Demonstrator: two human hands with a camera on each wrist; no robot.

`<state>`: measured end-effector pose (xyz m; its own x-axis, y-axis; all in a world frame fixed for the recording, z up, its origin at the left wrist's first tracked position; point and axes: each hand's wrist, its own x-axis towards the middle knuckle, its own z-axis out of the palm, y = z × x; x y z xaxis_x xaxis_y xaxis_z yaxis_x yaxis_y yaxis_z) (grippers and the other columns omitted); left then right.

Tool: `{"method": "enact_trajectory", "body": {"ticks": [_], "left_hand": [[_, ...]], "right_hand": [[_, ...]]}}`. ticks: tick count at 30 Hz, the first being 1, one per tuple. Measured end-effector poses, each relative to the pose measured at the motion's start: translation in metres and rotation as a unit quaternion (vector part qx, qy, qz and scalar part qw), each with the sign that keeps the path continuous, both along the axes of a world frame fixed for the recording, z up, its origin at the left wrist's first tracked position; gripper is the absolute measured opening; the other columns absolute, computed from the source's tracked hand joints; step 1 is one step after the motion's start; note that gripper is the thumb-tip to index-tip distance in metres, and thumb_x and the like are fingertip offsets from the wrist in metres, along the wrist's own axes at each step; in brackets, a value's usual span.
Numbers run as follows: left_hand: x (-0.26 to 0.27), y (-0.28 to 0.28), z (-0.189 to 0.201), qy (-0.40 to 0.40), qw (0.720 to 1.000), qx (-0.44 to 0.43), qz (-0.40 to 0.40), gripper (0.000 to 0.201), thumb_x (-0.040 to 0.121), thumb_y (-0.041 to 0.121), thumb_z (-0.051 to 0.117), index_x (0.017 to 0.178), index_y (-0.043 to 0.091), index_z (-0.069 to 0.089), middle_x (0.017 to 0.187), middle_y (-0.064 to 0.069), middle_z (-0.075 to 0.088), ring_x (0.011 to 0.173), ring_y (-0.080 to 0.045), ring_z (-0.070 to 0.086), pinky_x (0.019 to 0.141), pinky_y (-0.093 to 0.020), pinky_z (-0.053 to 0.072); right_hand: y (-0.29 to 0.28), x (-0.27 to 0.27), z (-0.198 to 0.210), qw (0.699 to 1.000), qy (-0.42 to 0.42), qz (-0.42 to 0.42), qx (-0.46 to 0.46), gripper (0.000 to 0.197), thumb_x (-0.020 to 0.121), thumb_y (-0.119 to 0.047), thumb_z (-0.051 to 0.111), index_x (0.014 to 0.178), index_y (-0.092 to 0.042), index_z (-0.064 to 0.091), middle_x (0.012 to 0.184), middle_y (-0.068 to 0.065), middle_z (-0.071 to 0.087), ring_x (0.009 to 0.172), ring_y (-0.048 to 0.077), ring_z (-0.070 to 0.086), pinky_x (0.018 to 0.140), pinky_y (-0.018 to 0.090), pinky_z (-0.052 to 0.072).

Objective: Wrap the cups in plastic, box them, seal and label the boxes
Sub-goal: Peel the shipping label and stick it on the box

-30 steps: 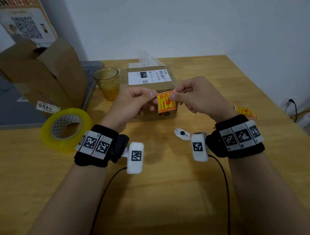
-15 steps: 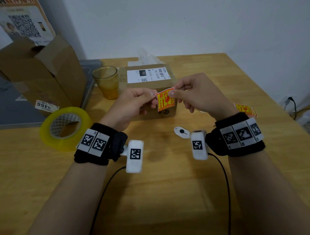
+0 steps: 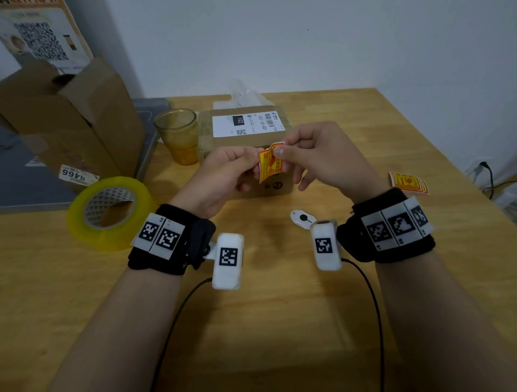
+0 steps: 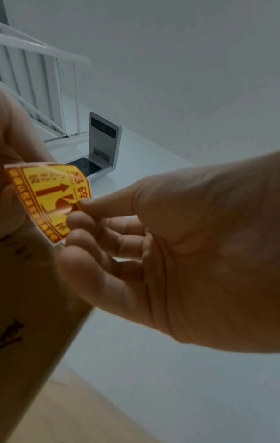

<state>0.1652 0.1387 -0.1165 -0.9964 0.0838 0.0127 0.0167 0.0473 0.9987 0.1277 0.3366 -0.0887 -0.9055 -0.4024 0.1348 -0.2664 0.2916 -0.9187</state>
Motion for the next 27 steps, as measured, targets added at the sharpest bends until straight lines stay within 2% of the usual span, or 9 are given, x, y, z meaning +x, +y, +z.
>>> {"method": "enact_trajectory", "body": {"ticks": [2, 5, 9, 11, 15, 19, 22, 25, 27], "left_hand": [[0.000, 0.002, 0.001, 0.005, 1.000, -0.012, 0.012, 0.032, 0.107, 0.021, 0.051, 0.099, -0.005, 0.068, 0.085, -0.011, 0.056, 0.070, -0.010, 0.050, 0.059, -0.023, 0.034], [0.000, 0.006, 0.003, 0.010, 0.999, -0.011, 0.028, 0.030, 0.106, 0.019, 0.053, 0.080, 0.011, 0.064, 0.071, 0.002, 0.056, 0.066, -0.007, 0.050, 0.054, -0.020, 0.033], [-0.002, 0.008, 0.001, 0.014, 0.998, -0.023, 0.063, 0.023, 0.104, 0.020, 0.058, 0.097, 0.002, 0.071, 0.066, 0.005, 0.055, 0.060, -0.004, 0.049, 0.051, -0.017, 0.034], [-0.002, 0.010, 0.002, 0.013, 0.997, -0.024, 0.072, 0.020, 0.102, 0.018, 0.059, 0.100, 0.005, 0.074, 0.066, 0.005, 0.054, 0.060, -0.004, 0.049, 0.050, -0.016, 0.035], [-0.002, 0.010, 0.000, 0.025, 0.997, -0.032, 0.067, 0.023, 0.104, 0.020, 0.055, 0.096, 0.005, 0.071, 0.068, 0.007, 0.056, 0.064, -0.005, 0.051, 0.052, -0.018, 0.036], [-0.003, 0.019, 0.000, 0.016, 0.997, -0.027, 0.064, 0.026, 0.107, 0.023, 0.051, 0.089, 0.008, 0.064, 0.068, 0.009, 0.057, 0.063, -0.005, 0.050, 0.052, -0.018, 0.036], [-0.005, 0.037, 0.001, -0.004, 0.997, -0.036, 0.062, 0.025, 0.108, 0.025, 0.048, 0.094, 0.012, 0.064, 0.072, 0.010, 0.056, 0.066, -0.006, 0.051, 0.052, -0.019, 0.037], [-0.008, 0.062, 0.003, -0.030, 0.996, -0.068, 0.043, 0.030, 0.108, 0.027, 0.047, 0.085, 0.016, 0.061, 0.075, 0.003, 0.056, 0.069, -0.012, 0.051, 0.054, -0.023, 0.036], [-0.012, 0.080, 0.006, -0.049, 0.996, -0.072, 0.037, 0.033, 0.108, 0.024, 0.045, 0.079, 0.016, 0.057, 0.071, 0.000, 0.052, 0.061, -0.012, 0.048, 0.051, -0.024, 0.031]], "right_hand": [[-0.004, 0.001, 0.000, 1.000, -0.005, -0.006, -0.015, 0.013, 0.095, -0.015, 0.074, 0.100, -0.009, 0.063, 0.074, 0.007, 0.075, 0.054, 0.025, 0.064, 0.049, 0.040, 0.058], [-0.009, 0.003, 0.000, 0.998, -0.017, -0.025, -0.050, 0.032, 0.091, -0.021, 0.079, 0.102, -0.011, 0.051, 0.081, 0.009, 0.076, 0.057, 0.030, 0.068, 0.052, 0.045, 0.061], [-0.012, 0.007, 0.000, 1.000, -0.009, -0.005, -0.010, 0.032, 0.088, -0.036, 0.082, 0.090, -0.007, 0.069, 0.081, 0.008, 0.077, 0.069, 0.031, 0.075, 0.059, 0.048, 0.063], [-0.014, 0.008, -0.002, 1.000, -0.007, -0.006, 0.010, 0.031, 0.087, -0.039, 0.081, 0.088, -0.009, 0.073, 0.083, 0.007, 0.077, 0.071, 0.027, 0.076, 0.061, 0.048, 0.064], [-0.014, 0.008, 0.000, 0.999, -0.011, -0.014, 0.027, 0.024, 0.095, -0.032, 0.074, 0.088, -0.009, 0.074, 0.086, 0.008, 0.077, 0.072, 0.026, 0.076, 0.063, 0.052, 0.065], [0.002, 0.008, 0.004, 0.999, -0.010, -0.044, 0.017, 0.016, 0.096, -0.024, 0.072, 0.089, -0.010, 0.074, 0.087, 0.008, 0.077, 0.073, 0.029, 0.076, 0.063, 0.048, 0.064], [0.022, 0.008, 0.006, 0.996, -0.021, -0.087, 0.002, 0.013, 0.095, -0.021, 0.072, 0.091, -0.009, 0.074, 0.090, 0.007, 0.078, 0.073, 0.031, 0.076, 0.065, 0.049, 0.063], [0.049, 0.009, 0.011, 0.992, -0.028, -0.120, -0.016, 0.014, 0.093, -0.019, 0.071, 0.089, -0.005, 0.073, 0.087, 0.004, 0.078, 0.073, 0.032, 0.076, 0.063, 0.046, 0.062], [0.068, 0.007, 0.013, 0.984, -0.031, -0.170, -0.040, 0.015, 0.092, -0.017, 0.070, 0.090, -0.002, 0.071, 0.082, 0.003, 0.076, 0.068, 0.030, 0.074, 0.062, 0.044, 0.062]]}}
